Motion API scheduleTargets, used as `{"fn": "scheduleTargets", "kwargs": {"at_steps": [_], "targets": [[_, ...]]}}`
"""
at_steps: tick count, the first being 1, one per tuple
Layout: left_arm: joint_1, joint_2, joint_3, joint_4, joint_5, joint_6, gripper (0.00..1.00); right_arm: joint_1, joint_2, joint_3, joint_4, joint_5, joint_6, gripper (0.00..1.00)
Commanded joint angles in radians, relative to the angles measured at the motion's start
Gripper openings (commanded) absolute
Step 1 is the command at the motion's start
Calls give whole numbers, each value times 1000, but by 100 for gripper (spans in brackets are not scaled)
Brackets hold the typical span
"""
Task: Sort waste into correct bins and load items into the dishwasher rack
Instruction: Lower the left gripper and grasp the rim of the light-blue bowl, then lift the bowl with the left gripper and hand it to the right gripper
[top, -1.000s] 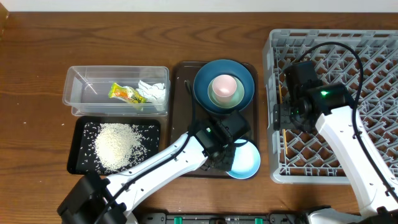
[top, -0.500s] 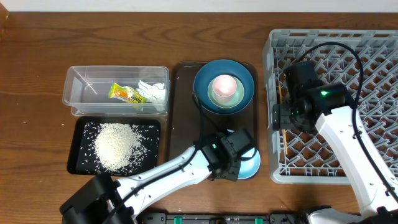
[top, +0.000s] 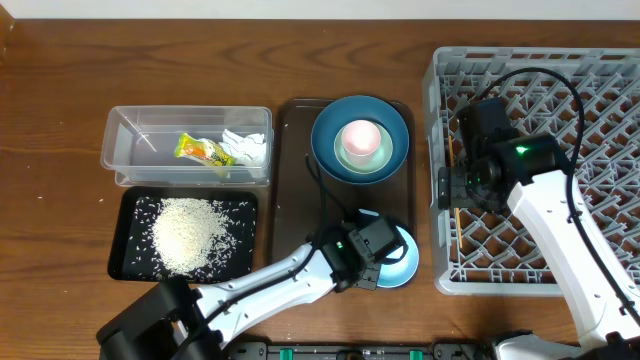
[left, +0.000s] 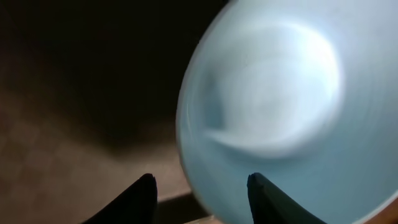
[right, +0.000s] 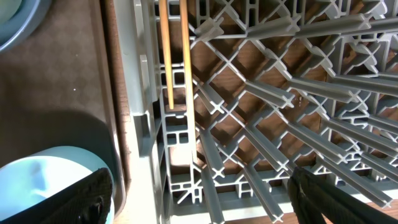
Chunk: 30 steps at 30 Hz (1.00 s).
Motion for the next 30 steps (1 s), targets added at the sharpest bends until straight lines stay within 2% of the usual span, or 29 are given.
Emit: {"fn": "scheduleTargets", "kwargs": {"at_steps": [1,3,7,9,13,17,20,22,24,25,30], "targets": [[2,8,-12,18,-87,-26,43,-10,-16,8,3,3,-1,89],[2,8,-12,24,-142,-29,29,-10,-16,8,6,2,-1,90],[2,8,-12,32,-170,-29,19,-10,-16,8,9,2,-1,92],[2,8,-12,36,-173,-28,9,-10,-16,8,11,-3,-1,93],[7,7,-12,50,-184,-28,6,-10,-16,8,17,-32,-8,95],[51,-2,-5,46,-177,-28,6,-9,-16,8,31,-159,-100,92],[111,-24,16,22,-98,-27,6,-8,-16,8,43,-290,-188,81],[151,-47,27,11,-43,-19,6,-8,-16,8,47,-383,-253,54],[183,-79,30,5,-13,-16,6,-8,-16,8,50,-483,-319,37],[193,-95,30,3,-10,-16,6,-8,-16,8,50,-536,-349,31],[204,-211,30,2,-2,-12,6,-3,-16,8,43,-633,-406,33]]}}
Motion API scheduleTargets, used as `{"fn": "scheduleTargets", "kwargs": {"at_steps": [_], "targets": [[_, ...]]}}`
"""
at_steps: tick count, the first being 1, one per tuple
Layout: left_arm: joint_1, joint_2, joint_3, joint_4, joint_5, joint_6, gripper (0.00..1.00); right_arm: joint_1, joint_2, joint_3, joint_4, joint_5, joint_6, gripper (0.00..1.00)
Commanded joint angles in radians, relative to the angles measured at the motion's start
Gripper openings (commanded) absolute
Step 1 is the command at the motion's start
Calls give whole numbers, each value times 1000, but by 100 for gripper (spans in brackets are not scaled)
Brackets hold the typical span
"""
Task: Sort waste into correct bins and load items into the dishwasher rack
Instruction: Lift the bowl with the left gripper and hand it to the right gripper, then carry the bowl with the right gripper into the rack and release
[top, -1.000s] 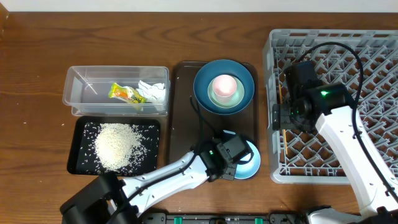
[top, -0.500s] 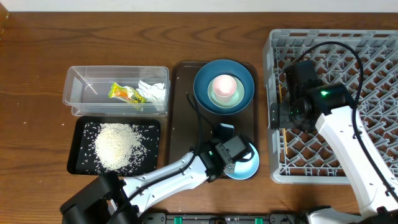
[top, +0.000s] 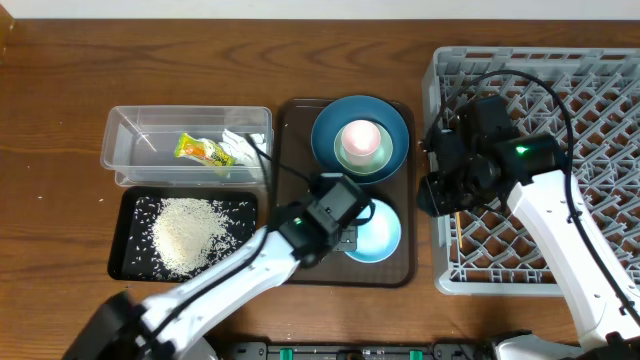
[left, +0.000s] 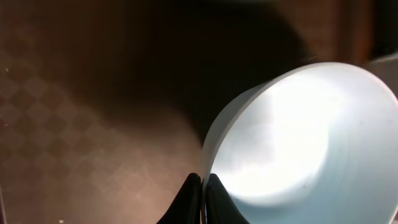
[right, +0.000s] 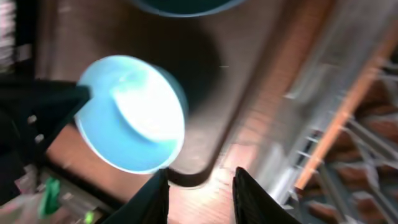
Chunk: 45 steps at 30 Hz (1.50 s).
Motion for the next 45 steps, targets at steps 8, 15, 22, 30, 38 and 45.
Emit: {"fn": "scheduleTargets", "kwargs": {"at_steps": [8,15,22,30,38,45], "targets": [[2,-170,34,6,69,8,6,47,-16,7,12,-118,-79,39],[2,-172,35,24,73,8,6,109,-13,-22,54,-110,-83,36],[2,-172,35,37,97,8,7,127,-10,-78,86,-39,-82,31],[2,-172,35,69,124,9,6,126,-10,-119,138,-31,-82,14],[2,-172,35,66,125,9,30,123,-10,-118,204,-18,-82,1],[2,-176,35,73,125,28,66,121,-10,-118,365,305,25,1]]}}
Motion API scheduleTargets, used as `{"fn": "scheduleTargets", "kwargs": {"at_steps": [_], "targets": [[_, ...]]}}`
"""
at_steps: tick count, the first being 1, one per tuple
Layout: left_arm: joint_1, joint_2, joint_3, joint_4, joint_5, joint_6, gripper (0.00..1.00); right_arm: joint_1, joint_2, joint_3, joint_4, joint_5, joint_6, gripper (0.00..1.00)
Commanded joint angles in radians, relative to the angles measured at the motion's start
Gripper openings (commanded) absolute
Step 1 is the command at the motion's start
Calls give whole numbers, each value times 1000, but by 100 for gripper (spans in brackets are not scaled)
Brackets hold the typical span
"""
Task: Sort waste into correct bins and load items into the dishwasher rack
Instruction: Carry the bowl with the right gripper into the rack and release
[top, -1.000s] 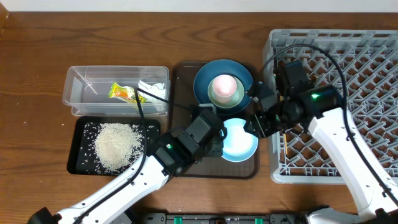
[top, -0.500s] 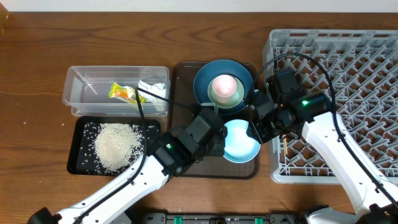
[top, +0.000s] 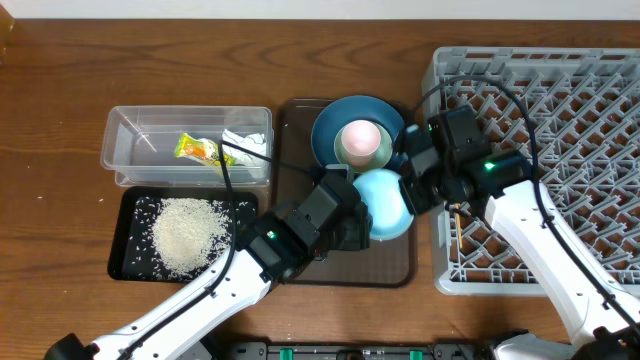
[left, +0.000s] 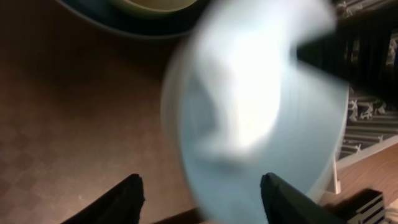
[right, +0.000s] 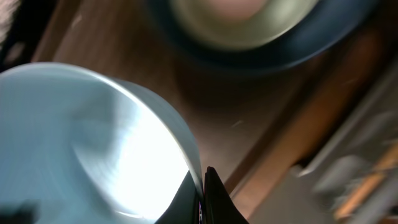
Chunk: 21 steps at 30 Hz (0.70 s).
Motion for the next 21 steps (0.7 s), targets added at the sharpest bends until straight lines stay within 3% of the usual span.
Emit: {"fn": "scheduleTargets", "kwargs": {"at_steps": [1,8,12,21], "targets": [[-1,-13,33,2,2,16,68,13,-10,-1,69,261,99,1],[-1,-13,33,-48,2,16,77,-5,-10,-1,371,776,154,1],[-1,-13,32,-83,2,16,82,-59,-6,-2,540,1009,93,1],[-1,-13,32,-83,2,16,90,-300,50,-2,882,1084,-82,1]]}}
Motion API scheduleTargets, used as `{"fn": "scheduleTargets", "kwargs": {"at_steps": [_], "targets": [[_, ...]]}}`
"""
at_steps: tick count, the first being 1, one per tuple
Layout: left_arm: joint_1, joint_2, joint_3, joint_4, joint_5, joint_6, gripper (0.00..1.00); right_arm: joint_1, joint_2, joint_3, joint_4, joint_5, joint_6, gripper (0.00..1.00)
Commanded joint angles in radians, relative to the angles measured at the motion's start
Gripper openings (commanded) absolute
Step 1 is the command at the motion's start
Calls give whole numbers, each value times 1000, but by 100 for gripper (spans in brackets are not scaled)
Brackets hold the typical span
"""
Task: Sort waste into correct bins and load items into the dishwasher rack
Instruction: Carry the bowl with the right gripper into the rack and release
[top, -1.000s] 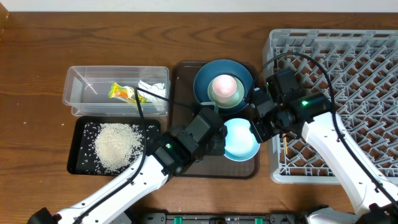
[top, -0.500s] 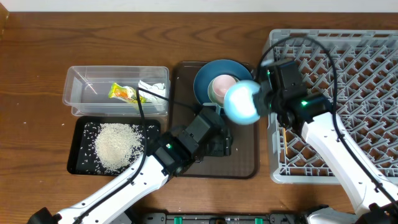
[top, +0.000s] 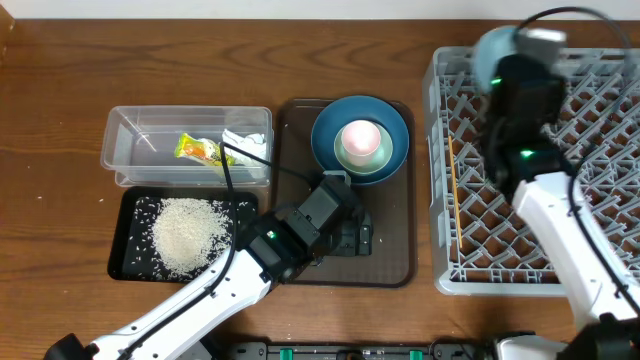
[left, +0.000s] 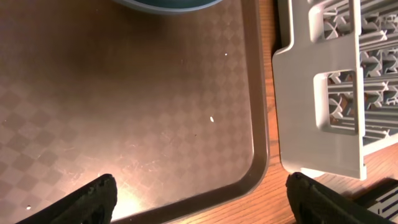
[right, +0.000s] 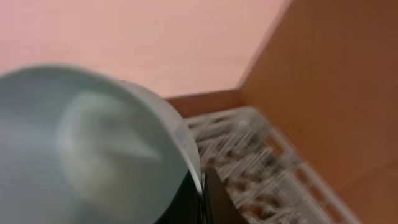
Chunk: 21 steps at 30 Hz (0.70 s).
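Note:
A light blue bowl (top: 492, 50) hangs high over the far left part of the grey dishwasher rack (top: 600, 150). My right gripper (right: 200, 198) is shut on its rim, and the bowl (right: 93, 137) fills the blurred right wrist view. My left gripper (left: 199, 205) stands open and empty low over the brown tray (left: 124, 93), near its front right corner and the rack's corner (left: 317, 93). A dark blue plate (top: 392, 125) carrying a pink cup (top: 360, 140) sits at the back of the tray.
Two wooden chopsticks (top: 451, 175) lie along the rack's left edge. A clear bin (top: 130, 150) left of the tray holds a yellow wrapper (top: 203, 150) and white tissue (top: 247, 146). In front of it lies a black tray (top: 130, 265) with rice (top: 185, 232).
The bowl, held just above the tray between both grippers, is now up over the rack's far left in my right gripper. My left gripper stays open over the tray, with nothing in it.
My left gripper was open at the bowl on the tray's front right while the right was open over the rack. Then the left was shut on the bowl's rim. Later the right held the raised bowl, the left was open, and now the bowl is over the rack.

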Motion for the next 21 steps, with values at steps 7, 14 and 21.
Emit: {"fn": "scheduleTargets", "kwargs": {"at_steps": [7,14,21], "targets": [[-1,-13,29,-3,-2,1,93,-282,148,1,415,76,-438,1],[-1,-13,29,-3,-2,1,93,-439,306,1,707,32,-713,1],[-1,-13,29,-3,-2,1,93,-507,462,1,808,-5,-767,1]]}}
